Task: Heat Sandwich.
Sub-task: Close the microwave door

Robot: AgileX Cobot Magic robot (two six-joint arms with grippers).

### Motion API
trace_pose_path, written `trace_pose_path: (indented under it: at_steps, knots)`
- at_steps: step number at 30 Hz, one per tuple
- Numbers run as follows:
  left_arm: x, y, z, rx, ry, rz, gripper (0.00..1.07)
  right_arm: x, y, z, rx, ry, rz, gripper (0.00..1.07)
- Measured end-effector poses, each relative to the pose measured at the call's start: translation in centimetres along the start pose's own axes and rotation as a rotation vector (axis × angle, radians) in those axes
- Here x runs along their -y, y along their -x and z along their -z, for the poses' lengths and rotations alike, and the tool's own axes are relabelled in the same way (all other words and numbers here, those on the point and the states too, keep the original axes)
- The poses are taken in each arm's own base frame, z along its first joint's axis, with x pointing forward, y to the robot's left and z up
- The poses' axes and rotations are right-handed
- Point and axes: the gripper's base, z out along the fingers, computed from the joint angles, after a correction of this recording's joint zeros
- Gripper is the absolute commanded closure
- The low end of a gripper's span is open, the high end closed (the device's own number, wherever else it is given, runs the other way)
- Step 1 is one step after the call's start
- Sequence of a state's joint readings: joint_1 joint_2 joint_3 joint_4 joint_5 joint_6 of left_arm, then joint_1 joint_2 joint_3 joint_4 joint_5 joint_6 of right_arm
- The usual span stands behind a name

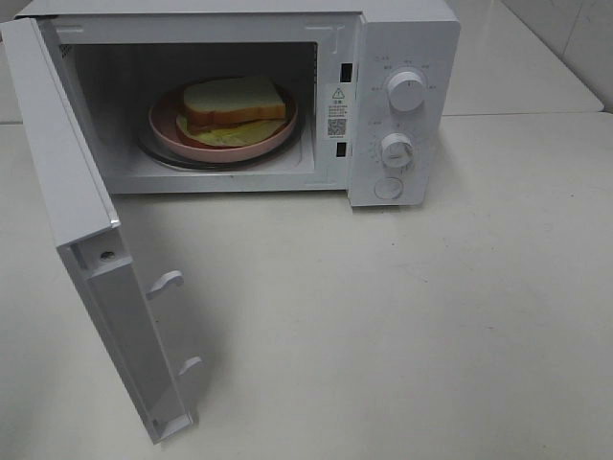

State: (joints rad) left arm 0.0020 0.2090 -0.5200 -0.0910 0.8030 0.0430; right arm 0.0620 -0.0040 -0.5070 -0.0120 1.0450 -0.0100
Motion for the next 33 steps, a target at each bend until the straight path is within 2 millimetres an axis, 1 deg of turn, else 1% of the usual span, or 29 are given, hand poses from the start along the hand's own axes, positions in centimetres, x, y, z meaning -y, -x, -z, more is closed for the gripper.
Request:
trace_pose_path:
  at_steps: [1,3,4,5,6,8,9,10,12,13,14,17,18,19,22,23,24,26,28,30,32,33]
  knots:
    - [-0.1,0.3,-0.9,-0.029,0.007,-0.002,0.78,0.0,0.0,0.0,0.0,0.0,0.0,0.31]
    - [-0.3,0.6,-1.9,-0.057,0.021,-0.012,0.92,0.0,0.0,0.0,0.0,0.0,0.0,0.31]
    - [-0.3,0.6,-1.9,-0.057,0.021,-0.012,0.92,0.0,0.0,0.0,0.0,0.0,0.0,0.31]
    - [-0.3,0.8,-2.3,-0.061,0.024,-0.013,1.0,0.0,0.0,0.0,0.0,0.0,0.0,0.31]
    - [-0.5,0.9,-3.4,-0.073,0.028,-0.013,1.07,0.0,0.0,0.0,0.0,0.0,0.0,0.31]
    - [-0.5,0.8,-4.4,-0.078,0.031,-0.011,1.07,0.0,0.0,0.0,0.0,0.0,0.0,0.31]
    - [-0.5,0.8,-4.4,-0.078,0.031,-0.011,1.07,0.0,0.0,0.0,0.0,0.0,0.0,0.31]
    - [-0.6,0.7,-5.5,-0.067,0.033,-0.008,1.07,0.0,0.0,0.0,0.0,0.0,0.0,0.31]
    - [-0.7,0.6,-6.4,-0.03,0.036,-0.003,1.07,0.0,0.0,0.0,0.0,0.0,0.0,0.31]
    - [-0.8,0.2,-7.4,-0.005,0.041,-0.002,1.07,0.0,0.0,0.0,0.0,0.0,0.0,0.31]
    - [-0.8,0.2,-7.4,-0.005,0.041,-0.002,1.07,0.0,0.0,0.0,0.0,0.0,0.0,0.31]
    - [-1.0,-0.5,-8.7,0.035,0.049,-0.004,1.07,0.0,0.0,0.0,0.0,0.0,0.0,0.31]
    - [-1.2,-0.9,-9.6,0.076,0.056,-0.013,1.07,0.0,0.0,0.0,0.0,0.0,0.0,0.31]
    - [-1.2,-0.9,-9.6,0.076,0.056,-0.013,1.07,0.0,0.0,0.0,0.0,0.0,0.0,0.31]
    - [-1.3,-1.5,-10.6,0.131,0.065,-0.022,1.07,0.0,0.0,0.0,0.0,0.0,0.0,0.31]
    - [-1.4,-1.9,-11.2,0.158,0.072,-0.025,1.07,0.0,0.0,0.0,0.0,0.0,0.0,0.31]
    - [-1.4,-1.9,-11.2,0.158,0.072,-0.025,1.07,0.0,0.0,0.0,0.0,0.0,0.0,0.31]
    - [-1.5,-2.3,-11.9,0.171,0.077,-0.027,1.07,0.0,0.0,0.0,0.0,0.0,0.0,0.31]
    - [-1.6,-2.2,-12.8,0.206,0.081,-0.037,1.07,0.0,0.0,0.0,0.0,0.0,0.0,0.31]
    - [-1.6,-2.2,-13.2,0.216,0.08,-0.048,1.07,0.0,0.0,0.0,0.0,0.0,0.0,0.31]
    - [-1.6,-2.1,-13.8,0.232,0.072,-0.08,1.07,0.0,0.0,0.0,0.0,0.0,0.0,0.31]
    - [-1.4,-2.0,-14.4,0.246,0.056,-0.11,1.07,0.0,0.0,0.0,0.0,0.0,0.0,0.31]
